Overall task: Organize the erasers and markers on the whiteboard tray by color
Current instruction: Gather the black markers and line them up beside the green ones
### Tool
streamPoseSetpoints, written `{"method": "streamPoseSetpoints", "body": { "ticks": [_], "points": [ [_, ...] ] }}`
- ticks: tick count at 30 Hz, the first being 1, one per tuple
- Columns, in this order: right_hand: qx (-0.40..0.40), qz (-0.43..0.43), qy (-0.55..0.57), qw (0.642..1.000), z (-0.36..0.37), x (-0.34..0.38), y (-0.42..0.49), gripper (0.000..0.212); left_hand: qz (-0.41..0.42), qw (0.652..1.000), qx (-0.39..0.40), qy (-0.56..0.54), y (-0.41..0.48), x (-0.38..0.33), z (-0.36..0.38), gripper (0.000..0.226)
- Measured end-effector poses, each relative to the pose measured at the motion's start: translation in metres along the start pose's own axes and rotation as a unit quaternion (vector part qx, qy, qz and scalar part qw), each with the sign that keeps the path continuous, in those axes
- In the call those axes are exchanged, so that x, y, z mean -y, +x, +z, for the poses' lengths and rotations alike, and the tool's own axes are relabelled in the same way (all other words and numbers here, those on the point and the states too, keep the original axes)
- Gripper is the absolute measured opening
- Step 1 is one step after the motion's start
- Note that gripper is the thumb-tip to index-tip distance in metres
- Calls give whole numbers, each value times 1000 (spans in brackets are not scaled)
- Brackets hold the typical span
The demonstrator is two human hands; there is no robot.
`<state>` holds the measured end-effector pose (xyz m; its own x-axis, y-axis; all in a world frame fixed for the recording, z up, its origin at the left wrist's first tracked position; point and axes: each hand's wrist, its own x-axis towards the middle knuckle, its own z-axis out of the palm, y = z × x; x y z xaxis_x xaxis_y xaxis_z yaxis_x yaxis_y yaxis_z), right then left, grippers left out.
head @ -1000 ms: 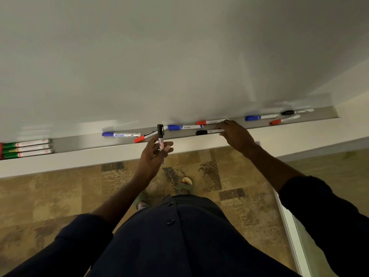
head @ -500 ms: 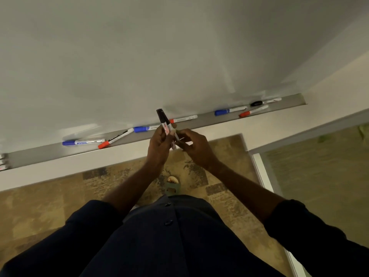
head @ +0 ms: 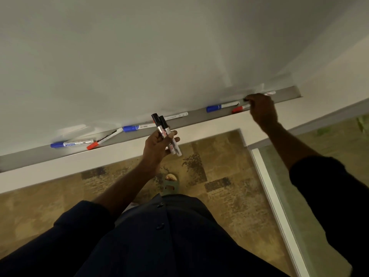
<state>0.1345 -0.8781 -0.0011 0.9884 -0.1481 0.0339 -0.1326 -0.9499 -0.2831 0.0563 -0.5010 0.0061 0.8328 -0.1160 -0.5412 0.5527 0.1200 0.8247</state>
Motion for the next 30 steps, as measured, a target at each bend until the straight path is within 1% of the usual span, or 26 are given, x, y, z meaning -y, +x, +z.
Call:
{"method": "streamPoseSetpoints", "body": {
  "ticks": [2, 5, 12, 16, 19, 24, 28, 30],
  "points": [
    [30, 7, -48, 998, -2, -25, 10, 38, -2, 1000, -9, 5, -1, 0, -6, 37],
    [44, -6, -56, 997, 1, -43, 18, 39, 1, 1000, -20, 13, -2, 0, -16, 33],
    [38, -45, -98, 993, 11, -48, 34, 31, 1, 999, -36, 11, -4, -2, -25, 22],
    [50, -83, -110, 989, 13, -41, 33, 33, 0, 999, -25, 22, -3, -2, -22, 21],
    [50, -111, -107, 987, 17, -36, 29, 35, 0, 1000, -9, 21, -2, -2, -20, 24],
    [47, -107, -114, 987, 17, -35, 29, 37, -4, 1000, 17, 6, -4, -1, -16, 33],
    [21, -167, -119, 979, 23, -30, 24, 42, -5, 1000, 23, -10, -6, -3, -15, 34],
    [27, -181, -134, 974, 26, -24, 23, 44, -4, 1000, 21, -16, -9, -4, -16, 36]
  ]
}}
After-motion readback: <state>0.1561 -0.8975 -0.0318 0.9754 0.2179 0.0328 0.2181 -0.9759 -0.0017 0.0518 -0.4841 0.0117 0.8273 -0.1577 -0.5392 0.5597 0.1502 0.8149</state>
